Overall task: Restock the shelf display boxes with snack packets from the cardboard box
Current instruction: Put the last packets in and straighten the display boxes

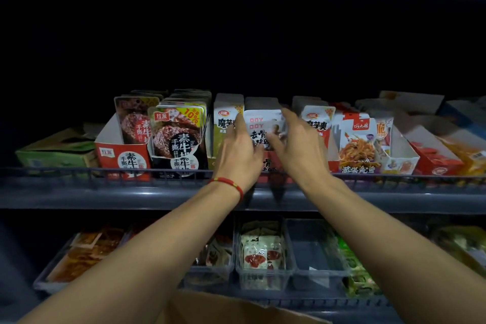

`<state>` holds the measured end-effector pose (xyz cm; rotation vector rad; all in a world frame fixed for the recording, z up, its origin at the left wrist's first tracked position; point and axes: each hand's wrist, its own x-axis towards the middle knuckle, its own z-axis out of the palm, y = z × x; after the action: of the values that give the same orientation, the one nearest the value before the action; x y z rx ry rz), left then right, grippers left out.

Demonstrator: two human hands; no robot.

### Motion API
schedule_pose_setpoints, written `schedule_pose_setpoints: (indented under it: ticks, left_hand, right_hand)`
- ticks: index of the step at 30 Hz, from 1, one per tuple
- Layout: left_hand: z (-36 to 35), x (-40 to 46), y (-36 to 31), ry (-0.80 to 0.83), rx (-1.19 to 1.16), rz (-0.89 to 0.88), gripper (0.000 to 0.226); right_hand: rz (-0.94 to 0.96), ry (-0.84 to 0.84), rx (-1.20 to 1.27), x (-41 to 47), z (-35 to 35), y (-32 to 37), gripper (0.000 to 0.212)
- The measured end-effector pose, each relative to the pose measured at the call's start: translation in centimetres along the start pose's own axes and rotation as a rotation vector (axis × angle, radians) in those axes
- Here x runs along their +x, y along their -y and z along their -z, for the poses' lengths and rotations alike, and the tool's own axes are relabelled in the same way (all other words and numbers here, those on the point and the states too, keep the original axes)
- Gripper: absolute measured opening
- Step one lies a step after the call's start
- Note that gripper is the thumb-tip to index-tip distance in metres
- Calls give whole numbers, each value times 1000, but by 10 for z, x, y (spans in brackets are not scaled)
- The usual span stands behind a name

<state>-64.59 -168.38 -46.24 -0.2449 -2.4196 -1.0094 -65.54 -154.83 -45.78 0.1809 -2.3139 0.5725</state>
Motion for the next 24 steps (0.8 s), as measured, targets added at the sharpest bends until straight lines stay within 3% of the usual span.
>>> schedule_pose_setpoints:
  ticks: [7, 15, 20, 24]
  left_hand:
    - [-6, 5, 4, -78, -3, -20, 67]
    - [8, -7, 6, -3, -79, -41, 80]
    - [26, -47, 17, 48, -62, -109, 79]
    - [41, -89, 37, 43, -12, -206, 58]
  right_hand:
    - [-33, -20, 68, 3, -9, 1, 58]
    - [109, 45, -46, -12, 6, -5, 83]
    - [60, 42, -60, -32, 34, -23, 63]
    - [60, 110, 23, -62, 54, -35, 37]
